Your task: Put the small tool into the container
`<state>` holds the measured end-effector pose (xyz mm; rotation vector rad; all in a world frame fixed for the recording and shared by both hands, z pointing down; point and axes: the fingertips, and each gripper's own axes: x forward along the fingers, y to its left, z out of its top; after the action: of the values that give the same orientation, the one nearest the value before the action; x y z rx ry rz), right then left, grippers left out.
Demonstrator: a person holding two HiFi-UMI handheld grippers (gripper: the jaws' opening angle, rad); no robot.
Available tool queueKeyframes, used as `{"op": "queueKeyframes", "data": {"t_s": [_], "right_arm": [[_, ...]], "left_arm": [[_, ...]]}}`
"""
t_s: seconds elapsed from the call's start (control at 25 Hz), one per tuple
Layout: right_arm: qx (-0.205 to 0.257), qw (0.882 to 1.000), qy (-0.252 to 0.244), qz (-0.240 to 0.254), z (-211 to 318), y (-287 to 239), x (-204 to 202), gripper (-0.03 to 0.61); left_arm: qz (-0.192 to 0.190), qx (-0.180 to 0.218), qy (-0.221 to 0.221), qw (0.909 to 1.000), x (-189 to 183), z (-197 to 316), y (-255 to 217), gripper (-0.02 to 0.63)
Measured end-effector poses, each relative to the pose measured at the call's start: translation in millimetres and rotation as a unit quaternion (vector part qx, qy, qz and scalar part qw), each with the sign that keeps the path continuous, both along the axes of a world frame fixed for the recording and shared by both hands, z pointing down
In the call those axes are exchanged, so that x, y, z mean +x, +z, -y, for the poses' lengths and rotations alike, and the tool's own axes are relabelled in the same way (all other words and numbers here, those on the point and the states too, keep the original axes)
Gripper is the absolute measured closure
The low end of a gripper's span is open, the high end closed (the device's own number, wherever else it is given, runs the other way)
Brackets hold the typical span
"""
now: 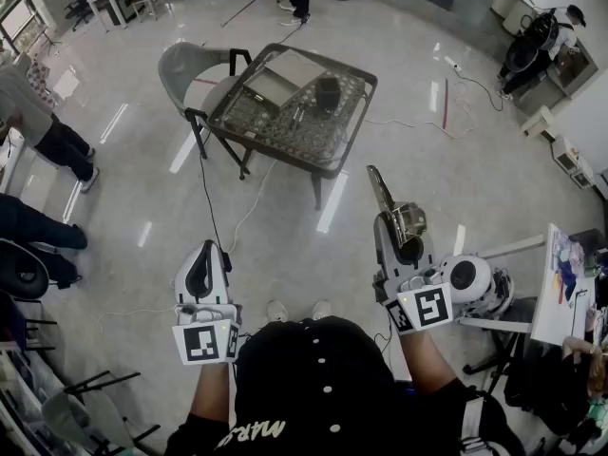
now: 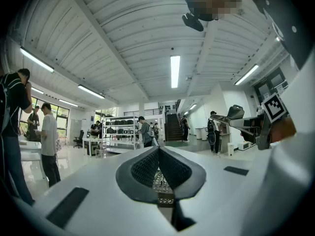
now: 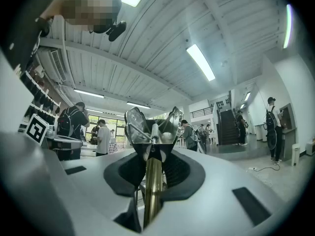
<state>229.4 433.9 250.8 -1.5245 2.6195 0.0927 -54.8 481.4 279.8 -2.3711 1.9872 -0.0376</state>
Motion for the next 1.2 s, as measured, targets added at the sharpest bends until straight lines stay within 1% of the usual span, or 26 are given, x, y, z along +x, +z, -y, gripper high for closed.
{"op": "queueKeyframes", "data": {"t_s": [0.44, 0.8, 1.08, 1.2], "right_arm": [[-0.003, 1.000, -0.006, 0.004, 2, 0, 15, 0.489], [0.000, 1.000, -0.019, 0.005, 5, 0, 30, 0.489], [0.007, 0.999, -0.037, 0.018, 8, -1, 44, 0.488], [0.004, 0.999, -0.040, 0.019, 15, 2, 47, 0.488]], "left_arm": [[0.004, -0.004, -0.002, 1.0000, 18, 1, -3, 0.588], [0.006, -0.001, -0.010, 0.9999, 43, 2, -7, 0.588], [0.011, -0.001, -0.018, 0.9998, 67, 2, -8, 0.588], [0.010, 0.000, -0.023, 0.9997, 70, 6, -8, 0.588]]}}
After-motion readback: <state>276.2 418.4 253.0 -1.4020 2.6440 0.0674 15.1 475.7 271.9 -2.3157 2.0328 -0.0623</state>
